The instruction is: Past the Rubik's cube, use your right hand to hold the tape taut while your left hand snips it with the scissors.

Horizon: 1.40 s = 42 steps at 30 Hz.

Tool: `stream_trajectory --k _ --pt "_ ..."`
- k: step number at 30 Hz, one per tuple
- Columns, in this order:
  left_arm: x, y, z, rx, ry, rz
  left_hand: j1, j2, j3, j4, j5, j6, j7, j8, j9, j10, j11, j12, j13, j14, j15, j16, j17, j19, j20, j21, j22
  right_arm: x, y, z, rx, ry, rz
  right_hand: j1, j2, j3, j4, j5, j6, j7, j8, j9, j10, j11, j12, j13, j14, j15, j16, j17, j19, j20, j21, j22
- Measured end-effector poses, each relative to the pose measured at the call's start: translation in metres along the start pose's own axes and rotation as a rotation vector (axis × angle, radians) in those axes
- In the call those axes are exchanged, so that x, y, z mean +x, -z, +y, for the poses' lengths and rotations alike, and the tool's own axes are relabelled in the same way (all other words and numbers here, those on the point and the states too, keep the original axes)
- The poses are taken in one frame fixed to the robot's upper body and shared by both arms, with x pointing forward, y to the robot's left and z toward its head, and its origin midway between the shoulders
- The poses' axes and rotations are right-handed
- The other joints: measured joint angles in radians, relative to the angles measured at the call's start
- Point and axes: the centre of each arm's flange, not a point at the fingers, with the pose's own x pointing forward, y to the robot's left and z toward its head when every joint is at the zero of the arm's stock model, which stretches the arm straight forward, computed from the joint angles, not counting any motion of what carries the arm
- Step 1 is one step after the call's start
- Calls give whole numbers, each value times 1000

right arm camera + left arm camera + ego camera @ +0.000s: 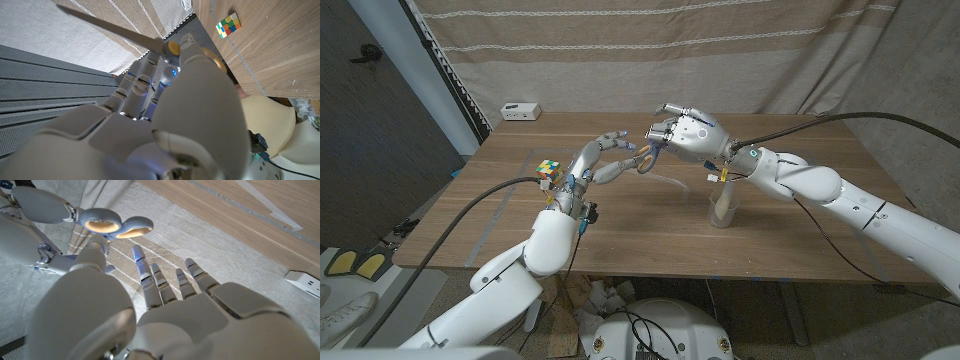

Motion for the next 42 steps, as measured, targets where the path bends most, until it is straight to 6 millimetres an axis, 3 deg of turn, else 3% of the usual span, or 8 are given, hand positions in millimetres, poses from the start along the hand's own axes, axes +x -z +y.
stream_trajectory --k 11,17,34,42 --pt "-2 5 1 -28 1 11 43 18 -3 3 0 6 18 -4 -6 -17 -2 0 0 0 0 0 0 5 5 4 0 2 -2 -1 1 0 1 0 0 -1 -1 -1 0 0 7 -3 -5 5 4 -4 0 0 -7 4 -5 5 13 -4" --pt "-2 7 0 -35 2 16 61 21 -3 3 0 -3 19 -8 -6 -41 13 -4 0 0 0 0 1 5 5 4 0 2 -4 -2 3 3 0 0 0 -1 -1 -2 -2 2 7 -4 -11 0 4 -5 0 0 -8 4 -9 2 20 -5" --pt "4 4 -8 -17 29 -4 78 19 -10 10 -5 107 50 22 -11 -51 12 1 -8 0 0 0 3 11 0 4 3 7 -6 -3 -2 11 -9 0 0 -2 1 -5 -7 -3 15 -10 -10 0 4 -5 3 0 -20 11 -16 2 36 -5" --pt "4 4 -11 -6 36 2 82 16 -14 14 -9 117 50 22 -15 -46 7 1 -8 0 0 0 3 11 0 4 2 7 -7 -2 -1 16 -12 0 0 -1 2 -2 -7 -3 15 -9 -10 0 7 -5 5 -2 -24 14 -18 4 43 -5"
